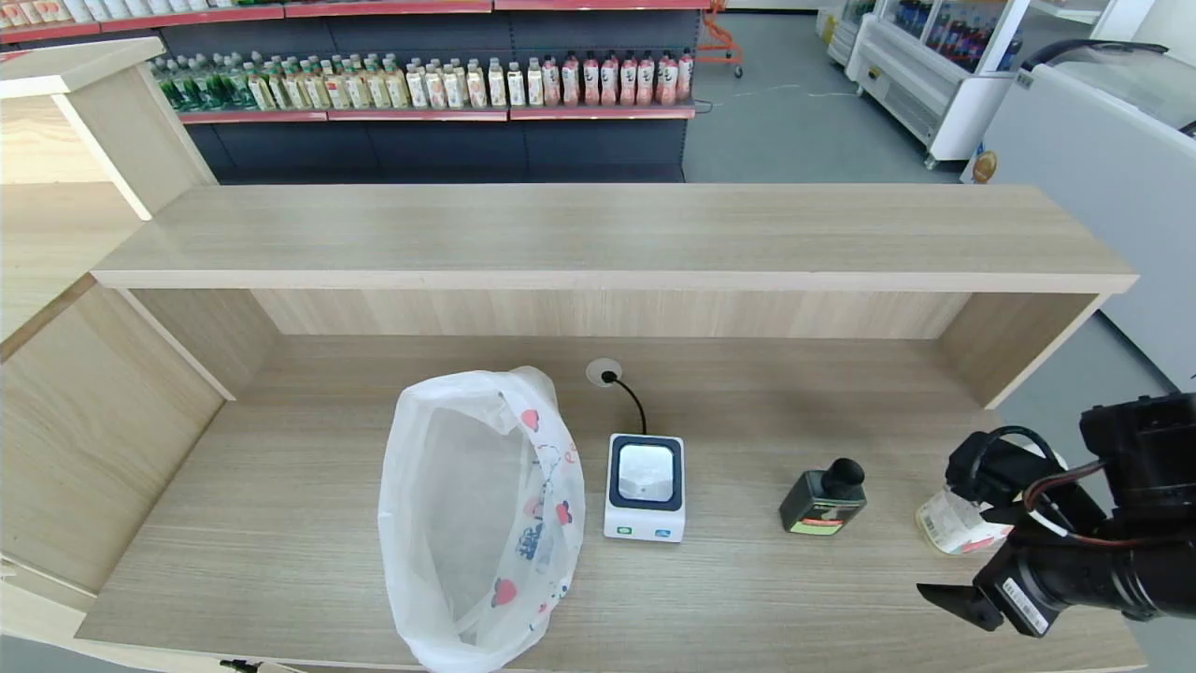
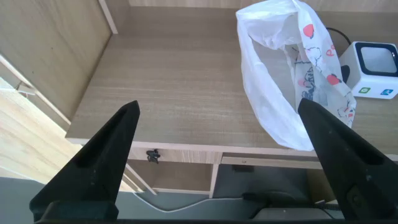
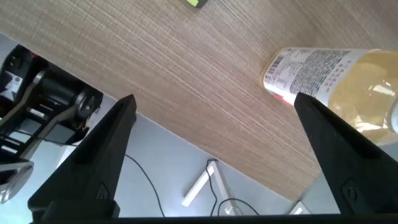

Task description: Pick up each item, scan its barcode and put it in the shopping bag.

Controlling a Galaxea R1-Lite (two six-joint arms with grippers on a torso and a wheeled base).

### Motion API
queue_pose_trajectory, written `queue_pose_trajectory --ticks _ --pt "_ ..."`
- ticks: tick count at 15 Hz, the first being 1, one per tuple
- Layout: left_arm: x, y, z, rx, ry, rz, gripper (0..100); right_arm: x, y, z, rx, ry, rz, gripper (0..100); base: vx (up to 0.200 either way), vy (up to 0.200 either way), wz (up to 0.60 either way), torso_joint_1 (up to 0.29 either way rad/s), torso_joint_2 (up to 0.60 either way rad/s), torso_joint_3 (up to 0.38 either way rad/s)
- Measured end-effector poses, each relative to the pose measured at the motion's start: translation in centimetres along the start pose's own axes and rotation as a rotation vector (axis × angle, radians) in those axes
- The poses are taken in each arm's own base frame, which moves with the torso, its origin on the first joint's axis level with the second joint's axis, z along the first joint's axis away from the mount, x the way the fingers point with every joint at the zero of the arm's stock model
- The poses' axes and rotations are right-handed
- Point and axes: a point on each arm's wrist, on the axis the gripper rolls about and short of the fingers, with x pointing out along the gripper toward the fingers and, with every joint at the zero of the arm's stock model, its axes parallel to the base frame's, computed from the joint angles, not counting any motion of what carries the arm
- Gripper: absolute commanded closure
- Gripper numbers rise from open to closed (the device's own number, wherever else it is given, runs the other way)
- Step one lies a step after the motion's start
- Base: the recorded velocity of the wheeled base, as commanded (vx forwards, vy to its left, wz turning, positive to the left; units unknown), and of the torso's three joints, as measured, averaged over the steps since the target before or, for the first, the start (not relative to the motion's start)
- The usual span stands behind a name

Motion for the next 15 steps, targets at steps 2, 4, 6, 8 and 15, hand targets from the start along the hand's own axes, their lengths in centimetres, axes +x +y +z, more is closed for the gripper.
queue_pose_trajectory --ticks 2,4,6,8,15 --pt "0.0 0.0 0.0 0.0 0.0 0.0 0 1.8 -0.3 0.6 -0.019 -0.037 -0.015 0 0.0 0.0 0.0 0.0 0.0 0.0" --pt "0.0 0.0 0.0 0.0 0.0 0.0 0 3.5 -0.2 1.4 -0.067 -0.086 0.01 0 0.0 0.0 0.0 0.0 0.0 0.0" --pt "0.0 0.0 0.0 0.0 0.0 0.0 0 4.9 0.0 2.3 -0.094 -0.129 0.043 0 0.0 0.0 0.0 0.0 0.0 0.0" --pt "0.0 0.0 0.0 0.0 0.0 0.0 0 6.2 0.4 3.3 -0.117 -0.154 0.06 0 0.0 0.0 0.0 0.0 0.0 0.0" --pt "0.0 0.0 0.0 0.0 0.0 0.0 0 10.5 1.7 6.6 -0.169 -0.182 0.12 0 0.0 0.0 0.0 0.0 0.0 0.0"
